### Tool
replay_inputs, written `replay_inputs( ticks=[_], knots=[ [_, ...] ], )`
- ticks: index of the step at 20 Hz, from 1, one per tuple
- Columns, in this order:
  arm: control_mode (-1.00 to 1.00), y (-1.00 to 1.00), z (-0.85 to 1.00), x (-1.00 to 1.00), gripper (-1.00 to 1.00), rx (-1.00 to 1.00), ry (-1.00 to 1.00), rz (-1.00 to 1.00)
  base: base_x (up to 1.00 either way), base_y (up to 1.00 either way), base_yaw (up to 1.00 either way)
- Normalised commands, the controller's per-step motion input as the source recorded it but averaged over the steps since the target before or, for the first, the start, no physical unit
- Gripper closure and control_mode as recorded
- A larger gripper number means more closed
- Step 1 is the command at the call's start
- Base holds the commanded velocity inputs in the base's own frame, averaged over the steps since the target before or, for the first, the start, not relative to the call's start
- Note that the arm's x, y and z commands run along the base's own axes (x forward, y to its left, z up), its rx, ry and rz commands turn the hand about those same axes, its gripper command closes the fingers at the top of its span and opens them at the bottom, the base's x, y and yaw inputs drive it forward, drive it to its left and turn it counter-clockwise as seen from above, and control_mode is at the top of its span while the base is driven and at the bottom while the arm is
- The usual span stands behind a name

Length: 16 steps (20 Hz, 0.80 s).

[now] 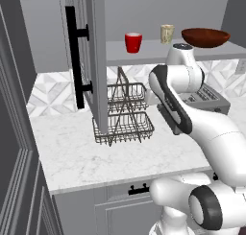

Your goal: Gather all objects into one cabinet and sort the glasses and bowls to opposite sides.

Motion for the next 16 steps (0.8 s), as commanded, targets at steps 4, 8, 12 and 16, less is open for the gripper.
replay_inputs(
  ticks=[4,8,12,16],
  knots=[
    [-1.00,0.00,0.00,-0.46,-1.00,0.00,0.00,-0.01,0.00,0.00,0.00],
    [-1.00,-0.13,0.00,-1.00,-1.00,0.00,-0.06,-0.12,0.00,0.00,0.00],
    [-1.00,-0.19,0.28,-1.00,-1.00,0.00,-0.05,-0.14,0.00,0.00,0.00],
    [-1.00,-0.11,0.78,-0.85,-1.00,0.00,-0.02,-0.13,0.00,0.00,0.00]
  ],
)
